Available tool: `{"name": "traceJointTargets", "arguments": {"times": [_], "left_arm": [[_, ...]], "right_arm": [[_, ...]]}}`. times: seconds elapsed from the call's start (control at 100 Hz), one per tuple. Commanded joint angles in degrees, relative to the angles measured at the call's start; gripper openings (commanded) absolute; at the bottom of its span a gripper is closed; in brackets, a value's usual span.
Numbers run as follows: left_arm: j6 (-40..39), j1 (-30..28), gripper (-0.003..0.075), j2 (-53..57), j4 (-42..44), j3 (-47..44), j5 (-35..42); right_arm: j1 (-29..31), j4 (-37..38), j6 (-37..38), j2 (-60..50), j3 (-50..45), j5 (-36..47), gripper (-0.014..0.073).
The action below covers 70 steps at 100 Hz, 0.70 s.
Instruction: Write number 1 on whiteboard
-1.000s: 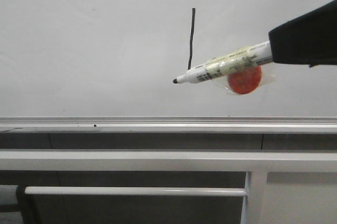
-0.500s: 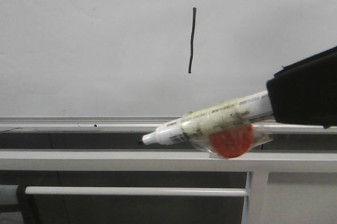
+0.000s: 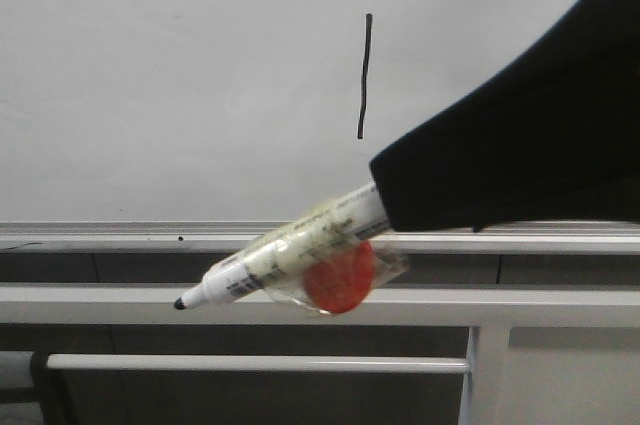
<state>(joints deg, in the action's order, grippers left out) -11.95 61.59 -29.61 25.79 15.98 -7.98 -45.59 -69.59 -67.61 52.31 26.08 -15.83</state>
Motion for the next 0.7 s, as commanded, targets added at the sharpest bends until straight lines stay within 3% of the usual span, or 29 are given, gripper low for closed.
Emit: {"name": "traceJointTargets", "arguments": {"times": [0.0, 0.07, 0.24, 0.69], "left_arm": [[0.0, 0.5, 0.0288, -2.1, 3.1, 3.0, 4.1], [0.0, 0.5, 0.0327, -3.6, 6.1, 3.3, 4.1], [0.0, 0.5, 0.0326, -7.5, 13.8, 4.5, 4.0], [0.0, 0.5, 0.0303, -16.5, 20.4, 7.0, 2.2]], "right_arm": [[0.1, -1.7, -0.2, 0.5, 3.3, -0.5, -0.0042], [0.1, -1.9, -0.1, 1.2, 4.4, -0.6, -0.0042], [0.1, -2.7, 1.9, 3.3, 5.6, -0.1, -0.0042], [0.2, -2.8, 1.9, 3.9, 5.6, 3.7, -0.0042]]}}
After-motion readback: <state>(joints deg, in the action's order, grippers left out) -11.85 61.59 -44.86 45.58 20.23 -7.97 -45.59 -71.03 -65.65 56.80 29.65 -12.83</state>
